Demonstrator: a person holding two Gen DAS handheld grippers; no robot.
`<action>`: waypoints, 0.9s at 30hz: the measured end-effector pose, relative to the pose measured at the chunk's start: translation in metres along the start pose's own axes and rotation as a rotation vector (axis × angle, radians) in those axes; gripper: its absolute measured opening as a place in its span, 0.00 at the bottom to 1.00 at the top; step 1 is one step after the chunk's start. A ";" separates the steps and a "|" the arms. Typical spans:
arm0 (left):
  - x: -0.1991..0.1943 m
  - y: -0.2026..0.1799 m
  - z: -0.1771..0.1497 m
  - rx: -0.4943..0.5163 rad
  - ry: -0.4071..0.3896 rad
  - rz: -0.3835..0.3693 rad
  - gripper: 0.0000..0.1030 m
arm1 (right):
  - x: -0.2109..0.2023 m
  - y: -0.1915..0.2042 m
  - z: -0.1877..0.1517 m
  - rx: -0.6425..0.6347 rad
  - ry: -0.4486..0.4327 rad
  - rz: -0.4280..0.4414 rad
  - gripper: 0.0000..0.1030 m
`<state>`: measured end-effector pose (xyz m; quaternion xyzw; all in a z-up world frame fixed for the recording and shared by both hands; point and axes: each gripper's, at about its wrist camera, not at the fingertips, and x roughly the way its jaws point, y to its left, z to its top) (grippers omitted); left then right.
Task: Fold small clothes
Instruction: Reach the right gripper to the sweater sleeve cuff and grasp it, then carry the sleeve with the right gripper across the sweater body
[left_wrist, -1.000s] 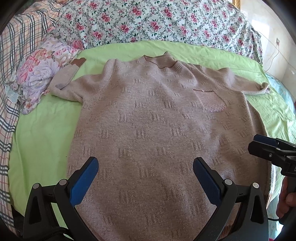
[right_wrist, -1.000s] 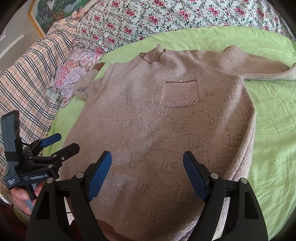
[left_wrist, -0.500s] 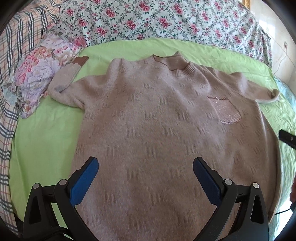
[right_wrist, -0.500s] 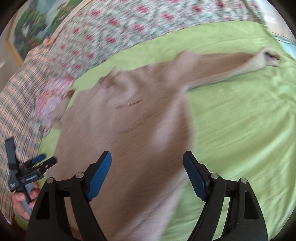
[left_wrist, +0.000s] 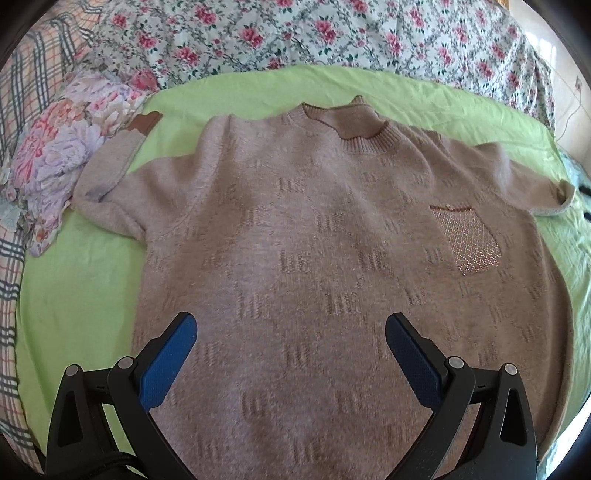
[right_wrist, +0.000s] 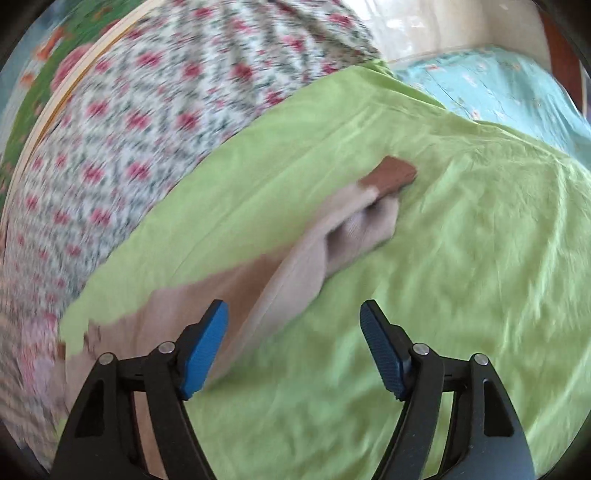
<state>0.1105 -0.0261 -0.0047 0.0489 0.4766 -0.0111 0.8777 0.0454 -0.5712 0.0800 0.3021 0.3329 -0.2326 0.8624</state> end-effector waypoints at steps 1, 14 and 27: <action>0.003 -0.002 0.001 0.002 0.008 0.000 0.99 | 0.010 -0.003 0.008 0.021 0.001 -0.007 0.70; 0.028 0.002 0.013 -0.026 0.043 -0.030 0.99 | 0.040 0.074 0.014 -0.113 0.020 0.070 0.10; 0.012 0.043 0.005 -0.143 -0.004 -0.095 0.99 | 0.053 0.334 -0.176 -0.542 0.319 0.520 0.08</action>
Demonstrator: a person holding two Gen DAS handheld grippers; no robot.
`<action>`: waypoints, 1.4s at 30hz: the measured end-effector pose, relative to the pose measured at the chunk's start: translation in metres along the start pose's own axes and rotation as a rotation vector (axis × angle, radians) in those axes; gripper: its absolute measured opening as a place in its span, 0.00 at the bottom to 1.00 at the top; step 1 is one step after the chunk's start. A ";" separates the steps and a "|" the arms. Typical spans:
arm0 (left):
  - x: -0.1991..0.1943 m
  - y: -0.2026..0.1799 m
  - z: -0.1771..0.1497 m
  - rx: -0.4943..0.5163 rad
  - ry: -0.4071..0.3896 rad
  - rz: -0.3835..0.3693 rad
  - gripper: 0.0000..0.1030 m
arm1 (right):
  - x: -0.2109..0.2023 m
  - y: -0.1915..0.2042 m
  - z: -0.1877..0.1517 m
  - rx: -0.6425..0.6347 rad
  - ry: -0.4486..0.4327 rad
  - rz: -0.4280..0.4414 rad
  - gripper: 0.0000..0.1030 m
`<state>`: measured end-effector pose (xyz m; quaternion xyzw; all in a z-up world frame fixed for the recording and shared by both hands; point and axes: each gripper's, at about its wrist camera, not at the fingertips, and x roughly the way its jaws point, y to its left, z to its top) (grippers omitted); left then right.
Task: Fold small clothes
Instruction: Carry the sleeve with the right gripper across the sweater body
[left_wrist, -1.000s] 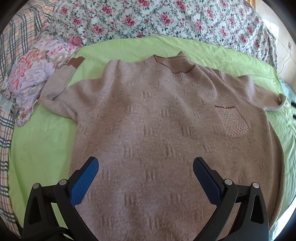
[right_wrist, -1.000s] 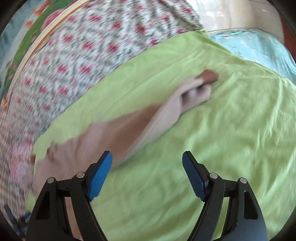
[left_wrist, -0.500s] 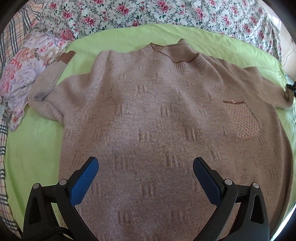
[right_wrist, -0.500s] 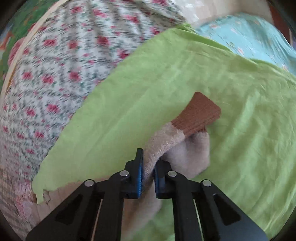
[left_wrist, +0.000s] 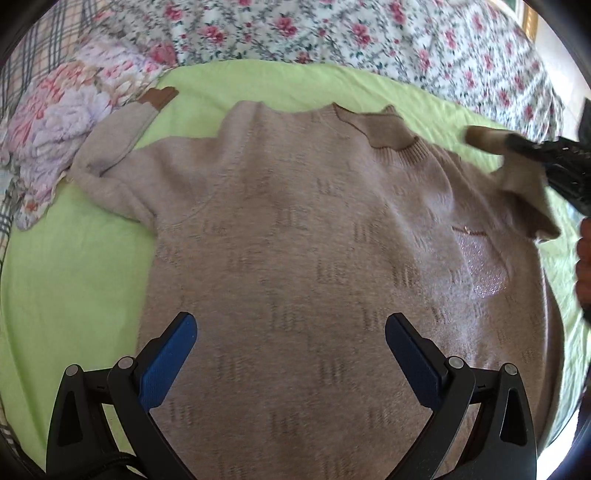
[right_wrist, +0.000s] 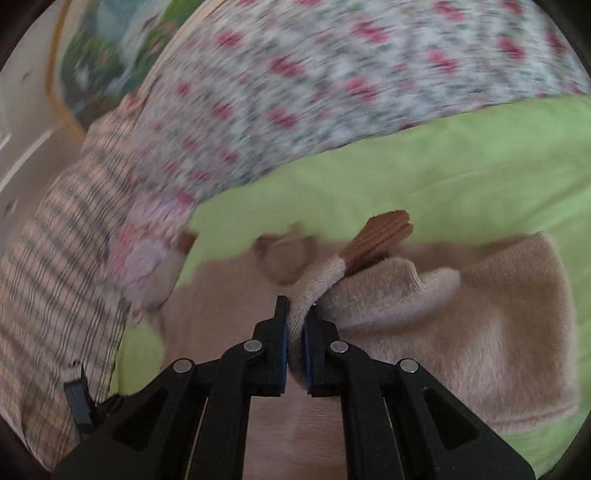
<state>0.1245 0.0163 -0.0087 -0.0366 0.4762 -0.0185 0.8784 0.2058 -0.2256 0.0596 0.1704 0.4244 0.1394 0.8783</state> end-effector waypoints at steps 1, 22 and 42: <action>-0.001 0.004 0.000 -0.010 -0.002 -0.006 0.99 | 0.013 0.011 -0.003 -0.026 0.023 0.008 0.08; 0.069 -0.038 0.082 -0.092 0.093 -0.341 0.99 | 0.014 -0.033 -0.068 0.100 0.058 -0.020 0.56; 0.121 -0.027 0.132 -0.203 0.128 -0.392 0.60 | -0.007 -0.051 -0.088 0.158 0.029 -0.022 0.56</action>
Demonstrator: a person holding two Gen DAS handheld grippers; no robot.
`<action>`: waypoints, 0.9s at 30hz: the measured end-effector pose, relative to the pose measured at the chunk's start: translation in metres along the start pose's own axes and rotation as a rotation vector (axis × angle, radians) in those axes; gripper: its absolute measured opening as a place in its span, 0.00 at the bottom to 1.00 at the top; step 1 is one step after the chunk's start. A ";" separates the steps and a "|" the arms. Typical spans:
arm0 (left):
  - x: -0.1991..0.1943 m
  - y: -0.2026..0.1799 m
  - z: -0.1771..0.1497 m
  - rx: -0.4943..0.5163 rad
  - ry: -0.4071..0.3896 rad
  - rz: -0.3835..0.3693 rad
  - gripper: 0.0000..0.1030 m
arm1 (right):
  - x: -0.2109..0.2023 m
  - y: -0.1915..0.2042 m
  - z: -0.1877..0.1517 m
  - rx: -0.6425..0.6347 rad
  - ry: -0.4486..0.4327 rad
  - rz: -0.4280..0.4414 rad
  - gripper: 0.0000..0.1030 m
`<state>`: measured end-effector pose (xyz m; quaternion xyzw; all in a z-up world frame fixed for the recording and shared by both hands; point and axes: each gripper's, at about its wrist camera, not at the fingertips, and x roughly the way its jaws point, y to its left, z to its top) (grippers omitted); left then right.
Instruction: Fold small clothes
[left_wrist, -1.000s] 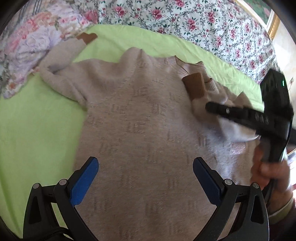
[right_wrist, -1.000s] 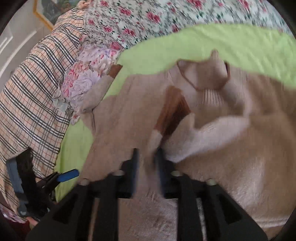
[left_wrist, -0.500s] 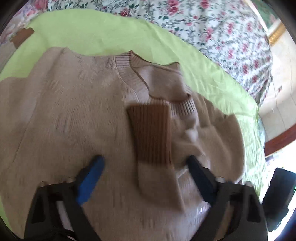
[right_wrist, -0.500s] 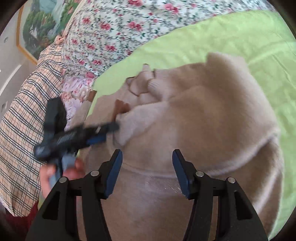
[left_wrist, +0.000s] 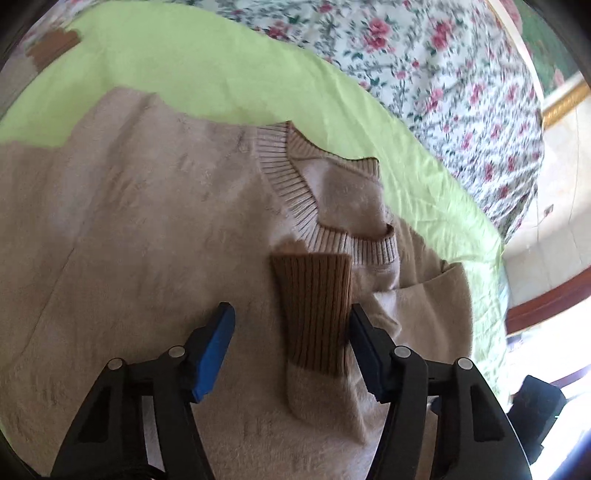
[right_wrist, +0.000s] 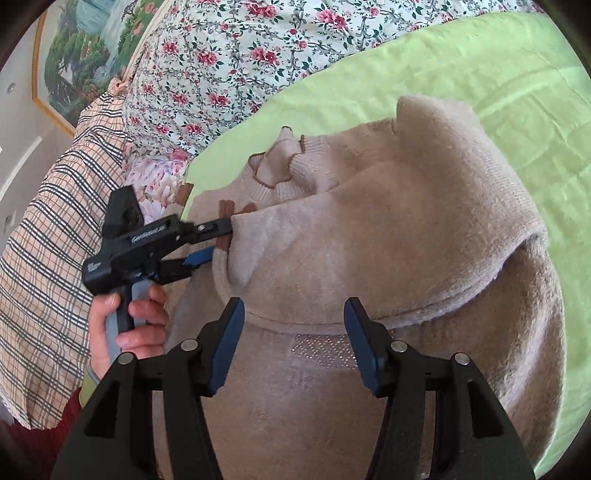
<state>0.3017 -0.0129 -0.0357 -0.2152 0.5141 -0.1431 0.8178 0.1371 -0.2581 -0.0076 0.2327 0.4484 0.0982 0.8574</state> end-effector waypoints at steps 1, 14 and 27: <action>0.004 -0.004 0.001 0.018 0.009 0.019 0.60 | -0.001 0.000 0.000 0.003 -0.003 0.000 0.56; -0.075 0.026 -0.068 0.184 -0.165 -0.027 0.16 | -0.021 -0.017 -0.001 0.041 -0.047 -0.036 0.56; -0.060 0.023 -0.060 0.286 -0.154 0.025 0.06 | -0.066 -0.028 0.013 0.024 -0.125 -0.116 0.56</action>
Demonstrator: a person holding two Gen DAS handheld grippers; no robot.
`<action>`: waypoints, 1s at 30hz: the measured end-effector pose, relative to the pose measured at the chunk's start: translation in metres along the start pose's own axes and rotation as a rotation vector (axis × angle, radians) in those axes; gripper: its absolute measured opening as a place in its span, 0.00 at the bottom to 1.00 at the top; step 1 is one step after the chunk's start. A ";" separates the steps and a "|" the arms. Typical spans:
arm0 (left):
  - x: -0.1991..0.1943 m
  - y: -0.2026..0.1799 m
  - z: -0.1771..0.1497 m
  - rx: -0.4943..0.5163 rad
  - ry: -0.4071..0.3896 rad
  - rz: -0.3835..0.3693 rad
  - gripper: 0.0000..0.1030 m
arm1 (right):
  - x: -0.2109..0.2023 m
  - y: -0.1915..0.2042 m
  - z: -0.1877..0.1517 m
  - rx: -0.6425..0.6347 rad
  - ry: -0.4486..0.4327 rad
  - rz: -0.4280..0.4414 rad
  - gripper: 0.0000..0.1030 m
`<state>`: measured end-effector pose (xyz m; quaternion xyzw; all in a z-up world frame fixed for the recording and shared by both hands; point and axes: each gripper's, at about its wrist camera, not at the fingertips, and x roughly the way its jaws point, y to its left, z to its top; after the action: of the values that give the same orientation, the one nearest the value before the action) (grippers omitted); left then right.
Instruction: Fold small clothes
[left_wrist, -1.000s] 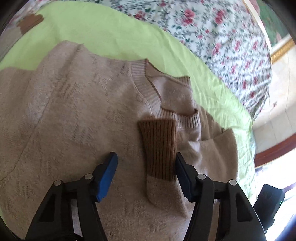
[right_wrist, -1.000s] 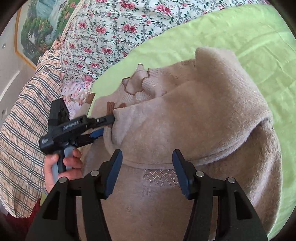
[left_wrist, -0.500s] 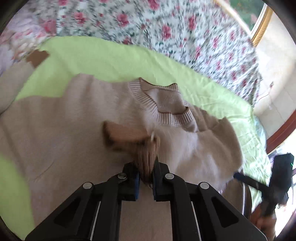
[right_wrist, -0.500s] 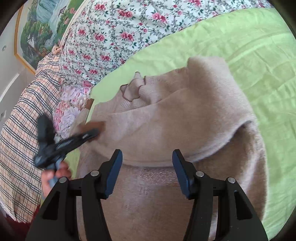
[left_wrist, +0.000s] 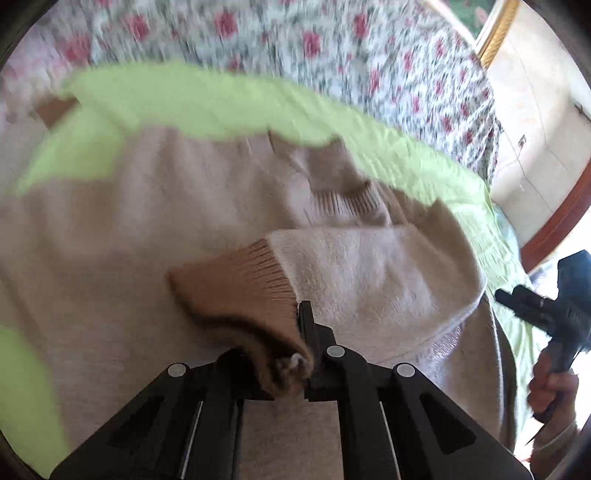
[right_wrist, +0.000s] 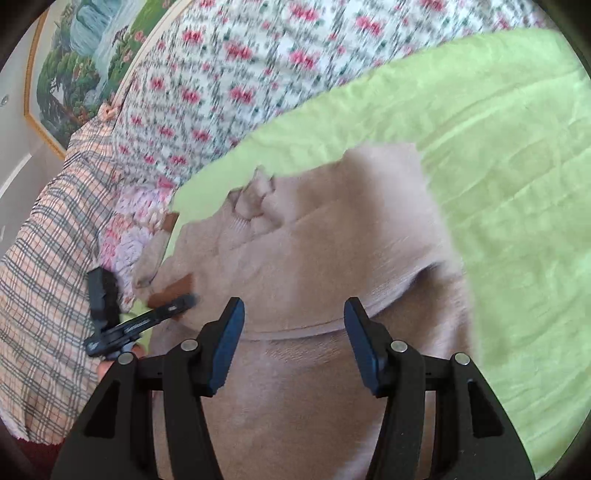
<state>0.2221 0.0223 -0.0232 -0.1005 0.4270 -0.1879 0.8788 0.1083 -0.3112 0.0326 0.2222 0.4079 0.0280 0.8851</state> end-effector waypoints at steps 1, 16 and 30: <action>-0.006 0.006 -0.001 -0.004 -0.018 0.019 0.06 | -0.003 -0.007 0.005 0.005 -0.010 -0.025 0.57; -0.012 0.019 -0.004 -0.014 -0.016 0.090 0.06 | 0.085 -0.050 0.057 0.009 0.176 -0.137 0.11; 0.017 0.009 -0.007 0.047 0.031 0.101 0.11 | 0.056 -0.053 0.047 -0.068 0.063 -0.365 0.10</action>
<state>0.2285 0.0237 -0.0428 -0.0553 0.4404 -0.1546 0.8827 0.1731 -0.3633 -0.0028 0.1132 0.4677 -0.1123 0.8694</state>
